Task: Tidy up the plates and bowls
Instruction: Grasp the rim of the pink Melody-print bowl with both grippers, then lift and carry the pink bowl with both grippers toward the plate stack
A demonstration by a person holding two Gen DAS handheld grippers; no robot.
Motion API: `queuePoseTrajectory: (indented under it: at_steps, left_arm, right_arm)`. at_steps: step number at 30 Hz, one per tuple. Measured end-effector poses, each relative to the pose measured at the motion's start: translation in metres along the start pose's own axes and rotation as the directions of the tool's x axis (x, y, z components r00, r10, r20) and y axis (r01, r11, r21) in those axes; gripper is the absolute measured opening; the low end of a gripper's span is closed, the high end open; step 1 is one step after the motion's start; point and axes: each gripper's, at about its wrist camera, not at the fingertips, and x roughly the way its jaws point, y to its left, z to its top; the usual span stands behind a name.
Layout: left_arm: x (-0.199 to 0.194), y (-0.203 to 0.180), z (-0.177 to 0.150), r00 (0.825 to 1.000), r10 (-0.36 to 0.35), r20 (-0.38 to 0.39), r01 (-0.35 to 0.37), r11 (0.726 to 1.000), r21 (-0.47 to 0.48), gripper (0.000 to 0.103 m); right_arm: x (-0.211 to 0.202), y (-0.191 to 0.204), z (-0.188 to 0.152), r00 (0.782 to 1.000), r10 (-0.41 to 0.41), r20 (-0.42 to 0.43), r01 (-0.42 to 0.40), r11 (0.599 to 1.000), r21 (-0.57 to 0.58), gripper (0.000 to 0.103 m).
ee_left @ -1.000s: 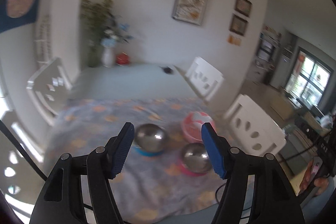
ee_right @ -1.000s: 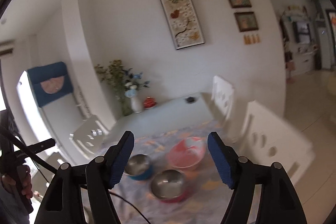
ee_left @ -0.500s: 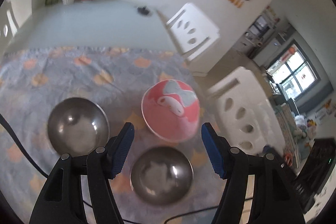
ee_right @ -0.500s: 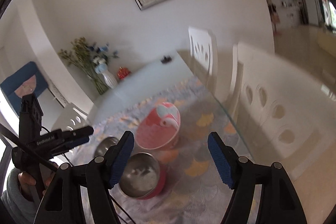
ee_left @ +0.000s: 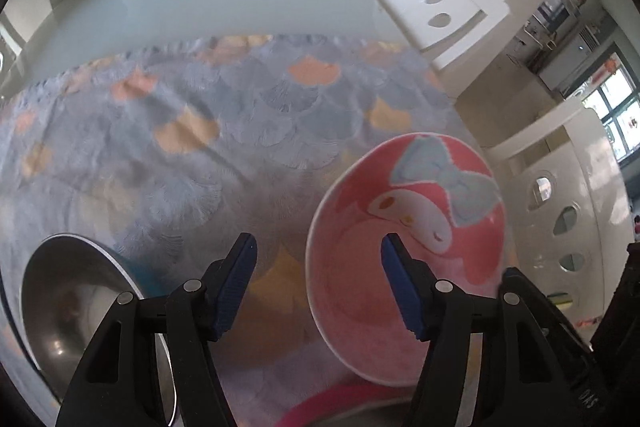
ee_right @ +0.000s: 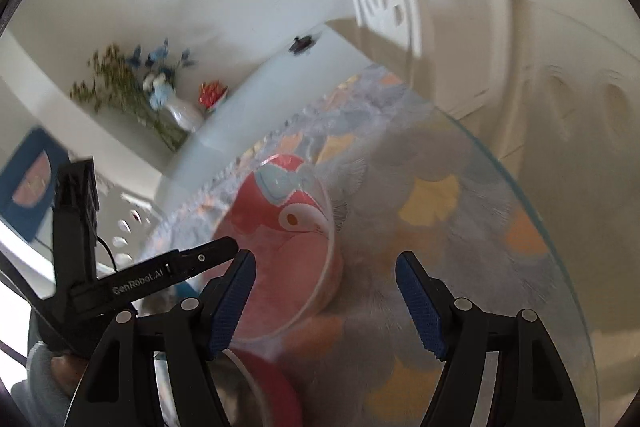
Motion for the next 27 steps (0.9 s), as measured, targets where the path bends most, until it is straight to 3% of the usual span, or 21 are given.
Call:
queuePoseTrajectory:
  at_steps: [3,6,7,8,9,10,11,18,23,27]
  left_arm:
    - [0.012,-0.001,0.0,0.999,0.024,-0.044,-0.024,1.0,0.005,0.061]
    - [0.015,-0.006,-0.002,0.999,-0.002,-0.054,0.004,1.0,0.025,0.061]
    - [0.015,-0.008,-0.003,0.999,-0.006,-0.05,0.008,0.999,0.04,0.055]
    - [0.015,-0.012,-0.005,0.999,-0.018,-0.048,0.021,0.998,0.065,0.039]
    - [0.015,-0.016,-0.006,0.998,-0.023,-0.054,0.028,0.996,0.083,0.032]
    - [0.014,-0.022,-0.009,0.999,0.012,-0.039,-0.007,0.994,0.11,0.028]
    - [0.012,-0.025,-0.01,1.0,0.026,-0.016,-0.024,0.991,0.133,0.027]
    - [-0.033,-0.051,-0.005,0.995,-0.007,0.1,-0.013,0.98,0.2,0.023]
    - [-0.076,-0.068,-0.011,0.983,-0.024,0.182,-0.015,0.978,0.208,0.023]
    - [-0.123,-0.074,-0.024,0.968,-0.08,0.237,0.037,0.983,0.178,0.023]
  right_arm:
    - [0.023,-0.002,0.003,1.0,-0.007,-0.017,0.008,1.0,0.014,0.07]
    - [0.038,-0.006,0.003,1.0,-0.007,-0.026,0.008,0.999,0.045,0.07]
    - [0.042,-0.006,0.002,1.0,-0.004,-0.03,0.005,0.999,0.05,0.062]
    - [0.047,-0.006,0.0,0.999,0.003,-0.037,-0.001,0.999,0.045,0.047]
    - [0.048,-0.005,-0.001,0.999,0.002,-0.042,-0.001,0.999,0.038,0.041]
    - [0.05,-0.003,-0.003,0.999,-0.005,-0.042,0.006,1.0,0.023,0.029]
    - [0.048,-0.001,-0.006,0.999,-0.042,-0.017,0.042,0.999,0.005,0.025]
    - [0.022,-0.002,-0.005,0.999,-0.049,0.02,0.048,0.998,0.031,0.018]
    - [-0.024,0.015,0.003,0.994,-0.035,0.107,0.033,0.999,0.022,0.018]
    - [-0.069,0.031,0.004,0.989,-0.015,0.147,0.014,1.0,0.011,0.018]
